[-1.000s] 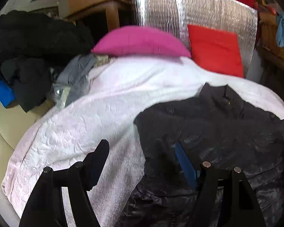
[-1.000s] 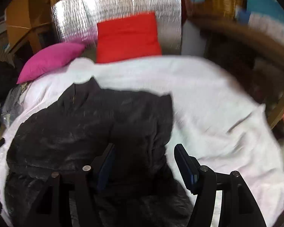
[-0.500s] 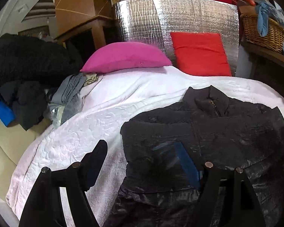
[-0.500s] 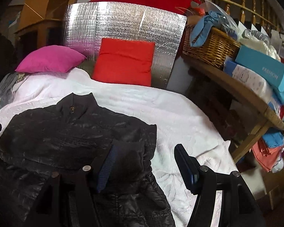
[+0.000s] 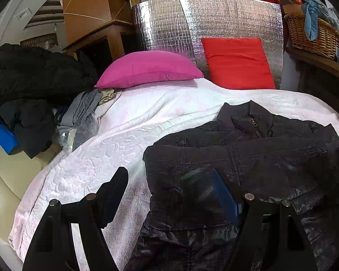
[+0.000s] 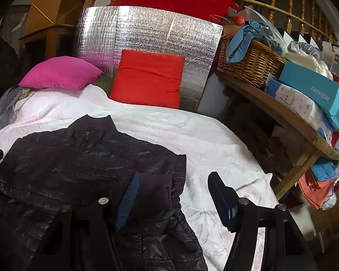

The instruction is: Fold large clothes

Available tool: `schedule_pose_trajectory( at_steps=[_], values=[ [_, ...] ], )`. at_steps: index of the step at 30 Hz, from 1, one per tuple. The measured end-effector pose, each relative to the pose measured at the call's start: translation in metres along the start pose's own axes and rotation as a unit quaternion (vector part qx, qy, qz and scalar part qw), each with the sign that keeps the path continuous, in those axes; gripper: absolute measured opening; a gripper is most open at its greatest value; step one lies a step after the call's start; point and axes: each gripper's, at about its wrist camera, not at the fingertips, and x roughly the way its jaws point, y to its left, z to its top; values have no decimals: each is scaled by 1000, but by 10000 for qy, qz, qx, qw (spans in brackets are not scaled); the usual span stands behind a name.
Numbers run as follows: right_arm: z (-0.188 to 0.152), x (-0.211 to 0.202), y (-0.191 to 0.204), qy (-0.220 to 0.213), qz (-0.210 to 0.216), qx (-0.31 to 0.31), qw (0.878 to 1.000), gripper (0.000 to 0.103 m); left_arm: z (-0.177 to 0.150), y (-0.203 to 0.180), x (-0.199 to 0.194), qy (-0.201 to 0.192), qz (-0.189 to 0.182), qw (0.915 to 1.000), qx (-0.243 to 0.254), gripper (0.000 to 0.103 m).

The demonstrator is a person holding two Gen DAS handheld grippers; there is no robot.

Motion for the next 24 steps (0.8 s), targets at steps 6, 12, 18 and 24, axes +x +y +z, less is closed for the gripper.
schedule_pose_trajectory(
  at_steps=[6,12,18,24],
  values=[
    [1,-1,-1,-33,-15,6,10000,68,0,0,0,-7,4,10000,1,77],
    [1,-2,-1,-39,-11,-8,10000,68,1,-1,-1,-10,3,10000,13,77],
    [1,-2,0,-50,-23,-10,10000,68,1,0,-2,-11,-5,10000,0,77],
    [1,-3,1,-61,-8,-11,10000,68,1,0,-2,-20,-11,10000,6,77]
  ],
)
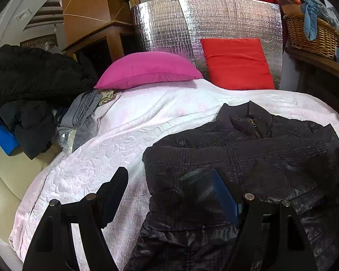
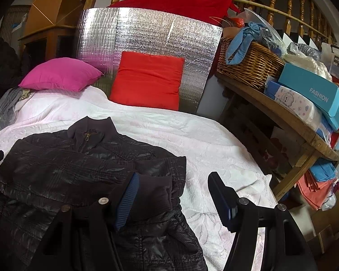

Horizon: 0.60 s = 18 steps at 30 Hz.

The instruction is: Fold large clothes

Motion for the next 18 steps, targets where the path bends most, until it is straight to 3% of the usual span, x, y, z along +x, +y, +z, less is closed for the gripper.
schedule_pose_trajectory(
  at_steps=[7,12,15,16,18],
  values=[
    [0,2,0,44,11,-7,10000,68,1,2,2,32,56,10000,-1,77],
    [-11,43,-26,620,438,425,9962,68,0,21,21,499,278,9983,-119,78],
    [-25,77,-62,1025,1051,1285,9808,68,-1,51,39,946,135,9936,-609,78],
    [-32,91,-77,1202,1225,1687,9706,68,-2,58,43,1051,41,9915,-762,78],
    [-48,120,-105,1530,1700,2560,9392,69,-8,79,54,1341,-299,9819,-1303,78]
  ],
)
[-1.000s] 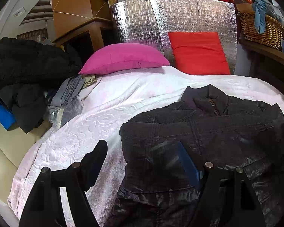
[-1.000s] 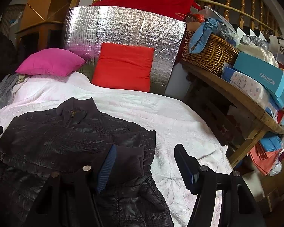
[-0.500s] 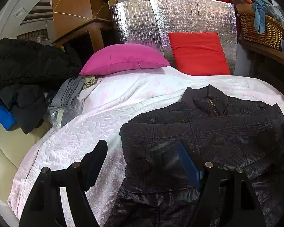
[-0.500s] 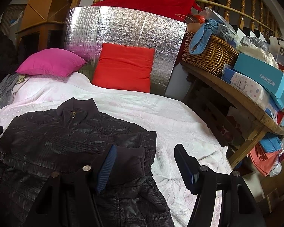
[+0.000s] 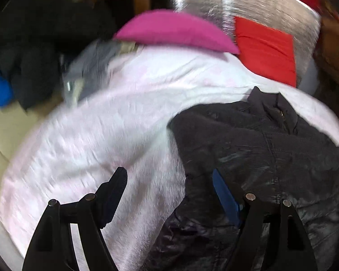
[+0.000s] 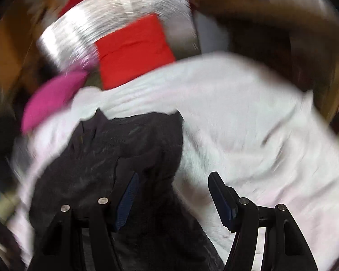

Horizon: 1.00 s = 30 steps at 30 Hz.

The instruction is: Fold large clothes

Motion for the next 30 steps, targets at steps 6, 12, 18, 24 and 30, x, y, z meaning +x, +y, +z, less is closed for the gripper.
schedule_pose_trajectory(
  at_steps=[6,12,18,24,30],
  values=[
    [-2,46,-24,654,507,549,9951,74,-7,20,23,581,-711,9938,-620,78],
    [-16,62,0,999,1035,291,9892,56,-11,10,36,865,-1409,9834,-749,35],
    [-24,47,27,791,574,-390,9944,31,-10,-6,24,598,-1349,9881,-435,22],
    [-26,39,23,753,652,-178,9949,31,-9,-1,36,853,-1213,9877,-496,42],
    [-17,55,12,1096,509,19,9927,53,-8,7,36,976,-1125,9863,-709,56]
  ],
)
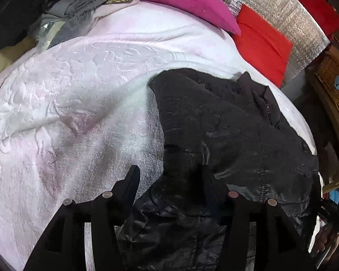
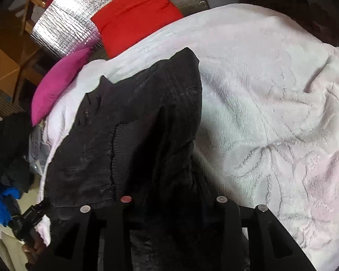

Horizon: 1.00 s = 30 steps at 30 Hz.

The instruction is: Fold large clothes

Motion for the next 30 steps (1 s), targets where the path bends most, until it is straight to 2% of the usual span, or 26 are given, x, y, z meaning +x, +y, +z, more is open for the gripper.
schedule_pose_trajectory(
  at_steps=[1,3,10,16,19,23,30],
  values=[
    [-1,-5,0,-30,-4,0,10000,61,-1,1,-4,-6,-5,10000,-11,56],
    [-5,-21,-1,-262,56,-56,9996,61,-3,0,-13,-19,-1,10000,31,56],
    [-27,-54,-19,-349,257,-197,9989,61,-29,8,-56,-229,181,9989,372,61],
    [-73,-95,-45,-474,409,-121,9980,61,-68,30,-90,-441,603,9963,427,61],
    [-99,-113,-59,-512,544,56,9972,61,-99,43,-113,-604,760,9945,389,61],
    [-132,-132,-74,-514,644,198,9964,61,-146,49,-140,-759,615,9947,315,61],
    [-180,-139,-90,-135,500,296,9982,61,-219,52,-165,-1200,755,9888,469,61]
  ],
)
